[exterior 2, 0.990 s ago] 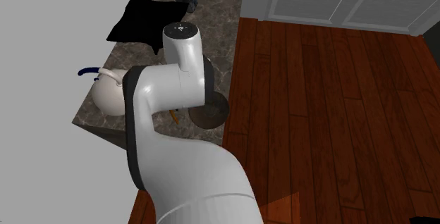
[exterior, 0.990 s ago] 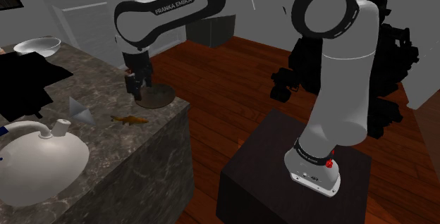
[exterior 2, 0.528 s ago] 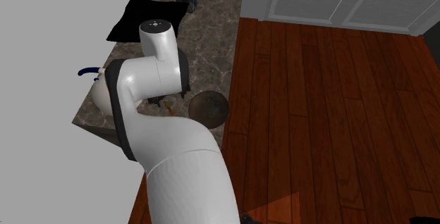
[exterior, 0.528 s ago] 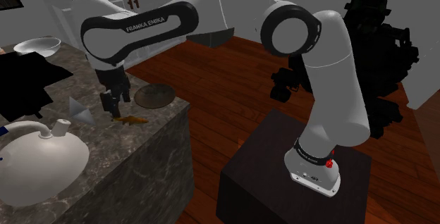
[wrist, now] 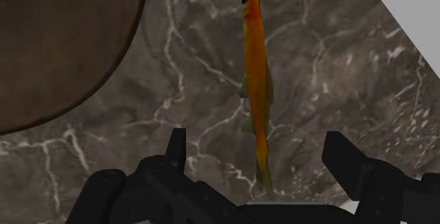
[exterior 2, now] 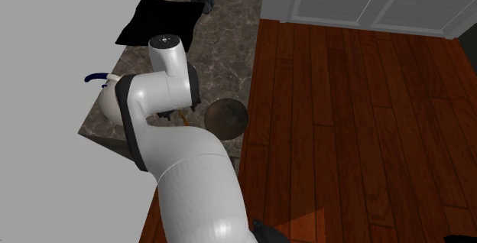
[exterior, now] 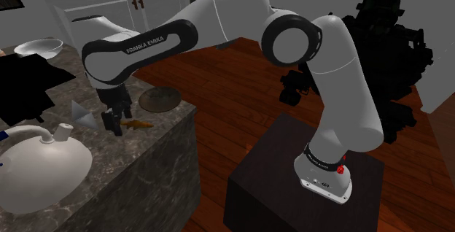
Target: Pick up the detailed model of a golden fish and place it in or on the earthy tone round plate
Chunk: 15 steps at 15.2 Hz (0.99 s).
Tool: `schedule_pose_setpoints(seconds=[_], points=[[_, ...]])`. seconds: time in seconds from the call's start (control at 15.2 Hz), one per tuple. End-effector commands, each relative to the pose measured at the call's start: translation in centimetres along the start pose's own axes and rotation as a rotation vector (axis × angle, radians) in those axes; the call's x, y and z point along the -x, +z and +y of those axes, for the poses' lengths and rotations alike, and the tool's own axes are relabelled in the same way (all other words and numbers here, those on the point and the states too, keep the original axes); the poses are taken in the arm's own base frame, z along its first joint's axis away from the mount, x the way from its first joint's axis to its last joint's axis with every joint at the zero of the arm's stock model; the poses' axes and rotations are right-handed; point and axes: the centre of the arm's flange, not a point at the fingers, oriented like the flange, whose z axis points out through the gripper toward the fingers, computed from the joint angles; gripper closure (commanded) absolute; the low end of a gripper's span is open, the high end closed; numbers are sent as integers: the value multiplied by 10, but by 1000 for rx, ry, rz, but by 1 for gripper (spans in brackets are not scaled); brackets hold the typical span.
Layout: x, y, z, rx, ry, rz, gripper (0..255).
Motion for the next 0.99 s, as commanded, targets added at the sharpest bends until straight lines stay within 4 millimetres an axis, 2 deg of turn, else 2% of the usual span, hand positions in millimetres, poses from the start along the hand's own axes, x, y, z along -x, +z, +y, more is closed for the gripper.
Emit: schedule_pose_setpoints(seconds=[0.0,0.46,0.53,0.92], points=[[0,8,0,0,0,0,0],[0,8,0,0,0,0,0],[0,8,0,0,0,0,255],[0,9,-1,0,0,0,255]])
